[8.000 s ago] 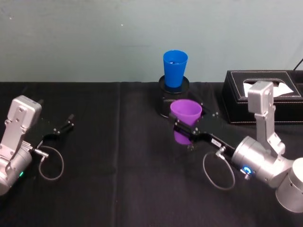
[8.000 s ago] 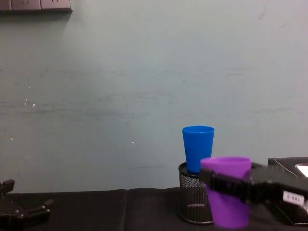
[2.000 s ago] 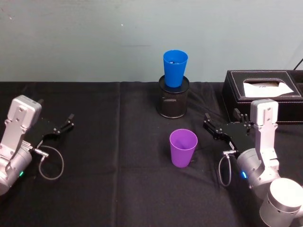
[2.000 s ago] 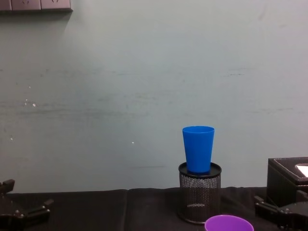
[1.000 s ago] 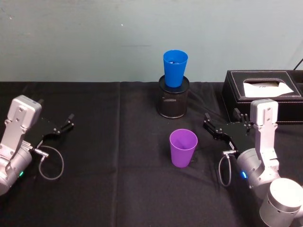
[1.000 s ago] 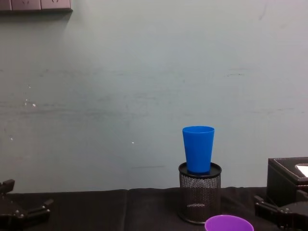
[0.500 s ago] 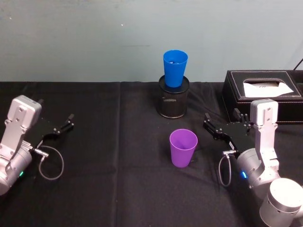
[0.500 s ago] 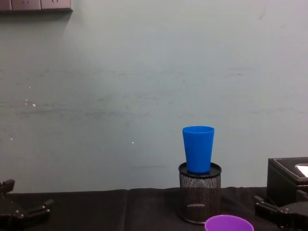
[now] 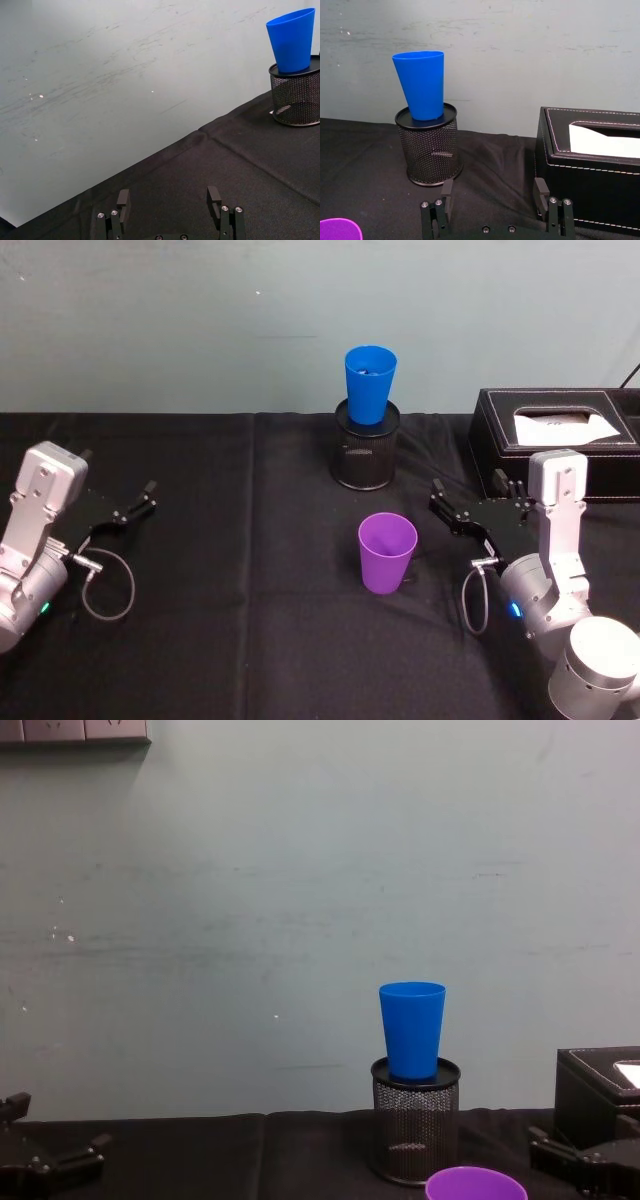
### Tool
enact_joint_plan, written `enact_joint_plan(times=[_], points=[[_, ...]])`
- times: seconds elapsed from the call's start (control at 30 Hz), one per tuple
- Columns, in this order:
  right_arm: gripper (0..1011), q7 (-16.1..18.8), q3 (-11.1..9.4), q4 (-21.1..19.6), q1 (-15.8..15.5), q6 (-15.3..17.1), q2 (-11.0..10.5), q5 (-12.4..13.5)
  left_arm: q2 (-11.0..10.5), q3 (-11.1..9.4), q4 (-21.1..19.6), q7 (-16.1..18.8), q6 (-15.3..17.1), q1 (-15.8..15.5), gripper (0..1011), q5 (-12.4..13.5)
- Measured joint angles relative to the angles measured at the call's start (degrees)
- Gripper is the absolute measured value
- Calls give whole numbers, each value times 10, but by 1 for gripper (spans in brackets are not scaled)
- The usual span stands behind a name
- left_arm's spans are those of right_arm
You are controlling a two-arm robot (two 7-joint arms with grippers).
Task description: Pick up one cup with a gripper and tap it against the other cup.
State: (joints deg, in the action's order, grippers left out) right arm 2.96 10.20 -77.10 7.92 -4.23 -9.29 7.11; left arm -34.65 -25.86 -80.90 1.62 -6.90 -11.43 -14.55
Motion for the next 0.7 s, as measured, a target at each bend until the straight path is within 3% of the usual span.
enact_joint_plan(times=[0.7], points=[[1000, 0, 0, 0, 0, 0, 0, 0, 0, 0, 0, 0, 0, 0, 1000, 0]])
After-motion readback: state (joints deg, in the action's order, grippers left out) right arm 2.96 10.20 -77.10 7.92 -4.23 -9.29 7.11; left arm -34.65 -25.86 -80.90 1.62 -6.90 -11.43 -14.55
